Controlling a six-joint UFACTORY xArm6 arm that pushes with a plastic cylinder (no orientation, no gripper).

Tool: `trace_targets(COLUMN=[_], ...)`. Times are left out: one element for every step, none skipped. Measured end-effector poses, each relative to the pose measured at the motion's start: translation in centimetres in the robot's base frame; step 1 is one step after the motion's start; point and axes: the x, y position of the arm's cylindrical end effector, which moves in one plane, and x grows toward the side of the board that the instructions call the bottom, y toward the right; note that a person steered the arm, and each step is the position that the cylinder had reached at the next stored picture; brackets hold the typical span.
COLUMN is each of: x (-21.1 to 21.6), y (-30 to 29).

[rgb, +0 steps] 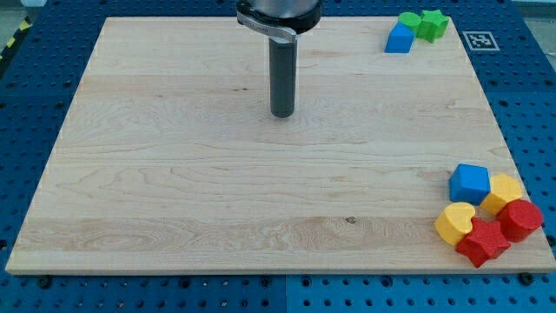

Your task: Slide the red star to center left

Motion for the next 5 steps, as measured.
trace_targets(x=[0.0,0.0,0.0,1.8,7.0], y=[0.0,2.7,11.4,20.8,28.0])
